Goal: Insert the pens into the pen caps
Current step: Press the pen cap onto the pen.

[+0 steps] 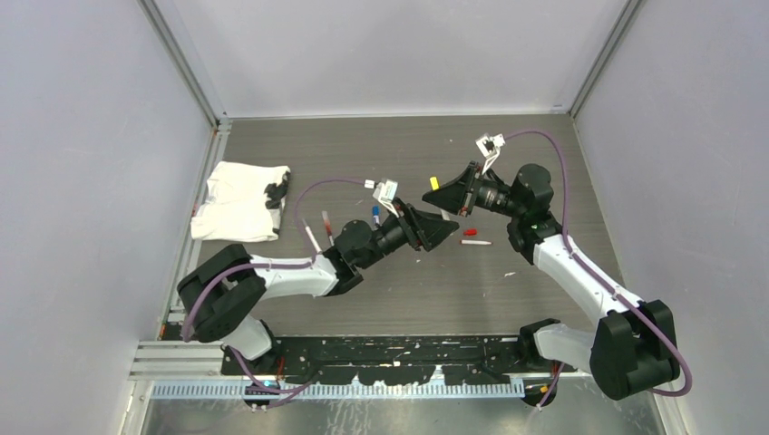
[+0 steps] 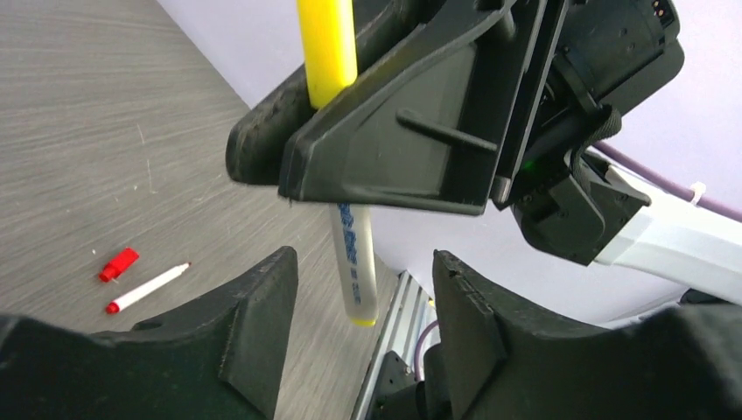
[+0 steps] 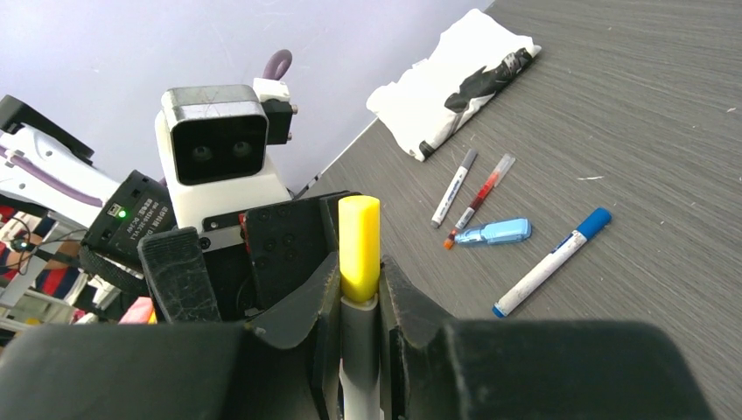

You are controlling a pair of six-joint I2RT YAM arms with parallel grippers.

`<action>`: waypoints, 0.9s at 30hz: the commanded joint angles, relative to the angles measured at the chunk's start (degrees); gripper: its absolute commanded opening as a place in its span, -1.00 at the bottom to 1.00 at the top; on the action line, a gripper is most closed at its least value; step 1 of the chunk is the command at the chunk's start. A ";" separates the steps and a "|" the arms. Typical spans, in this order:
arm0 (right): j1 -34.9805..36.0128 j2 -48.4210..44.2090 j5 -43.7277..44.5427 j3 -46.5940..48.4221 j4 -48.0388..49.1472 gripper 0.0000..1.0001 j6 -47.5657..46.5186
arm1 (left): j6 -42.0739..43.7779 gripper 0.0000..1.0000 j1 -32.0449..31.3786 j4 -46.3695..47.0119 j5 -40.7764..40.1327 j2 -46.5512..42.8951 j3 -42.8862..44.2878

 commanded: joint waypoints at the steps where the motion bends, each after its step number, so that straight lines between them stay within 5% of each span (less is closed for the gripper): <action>1: -0.20 -1.88 0.02 -0.33 4.24 -0.99 0.86 | 0.78 0.15 -0.12 1.62 -2.49 0.84 3.20; 6: -0.24 -2.00 -0.36 -0.59 4.83 -0.99 0.51 | 1.15 -0.31 -0.05 0.75 -1.41 1.78 5.11; 10: -0.32 -2.05 -1.04 -0.61 5.22 -0.99 0.24 | 1.69 -0.97 0.13 0.33 1.04 1.98 5.23; 15: -0.36 -2.17 -4.28 -0.32 5.23 -0.90 -1.24 | 4.79 -0.99 1.01 -0.39 1.72 0.09 2.60; 22: -0.95 -2.64 -11.37 0.99 2.79 -0.11 -5.31 | 13.32 -0.99 2.73 -3.01 4.17 -4.64 -0.96; 27: -1.46 -3.11 -15.03 3.01 -2.99 0.17 -10.47 | 18.83 -0.99 2.87 -5.47 5.96 -7.00 -2.77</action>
